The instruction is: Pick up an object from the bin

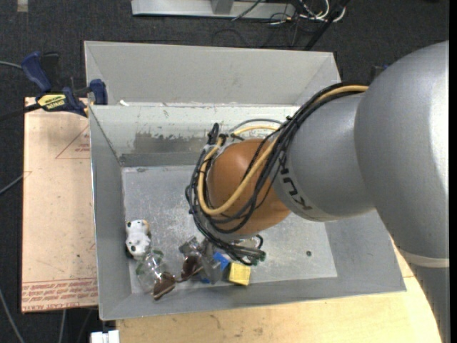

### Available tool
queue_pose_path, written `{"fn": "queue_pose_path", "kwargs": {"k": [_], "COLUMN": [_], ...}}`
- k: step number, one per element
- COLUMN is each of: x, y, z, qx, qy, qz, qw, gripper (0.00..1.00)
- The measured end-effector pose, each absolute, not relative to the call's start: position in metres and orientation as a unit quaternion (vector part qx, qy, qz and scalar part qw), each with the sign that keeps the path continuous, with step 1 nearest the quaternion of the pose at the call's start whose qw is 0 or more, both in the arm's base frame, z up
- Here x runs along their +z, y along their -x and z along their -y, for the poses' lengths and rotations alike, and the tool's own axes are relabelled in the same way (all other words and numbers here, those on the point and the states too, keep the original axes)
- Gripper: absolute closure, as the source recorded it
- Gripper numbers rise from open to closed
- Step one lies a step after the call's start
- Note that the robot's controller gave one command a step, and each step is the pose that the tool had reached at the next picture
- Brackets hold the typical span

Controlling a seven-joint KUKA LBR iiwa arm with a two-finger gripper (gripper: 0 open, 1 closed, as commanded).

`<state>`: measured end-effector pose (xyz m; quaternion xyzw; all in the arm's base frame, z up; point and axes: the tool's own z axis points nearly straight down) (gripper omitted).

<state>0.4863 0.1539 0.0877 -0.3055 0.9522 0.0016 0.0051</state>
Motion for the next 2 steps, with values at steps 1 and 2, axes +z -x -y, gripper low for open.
{"fn": "queue_pose_path", "kwargs": {"k": [1,2], "x": [0.107,0.121], "y": [-0.485,-0.485], "z": [-0.153,-0.153], "qx": [0.001,0.000], "qy": [0.307,0.306], "qz": [-0.952,-0.952], "qw": [0.001,0.001], "gripper": [1.00,1.00]}}
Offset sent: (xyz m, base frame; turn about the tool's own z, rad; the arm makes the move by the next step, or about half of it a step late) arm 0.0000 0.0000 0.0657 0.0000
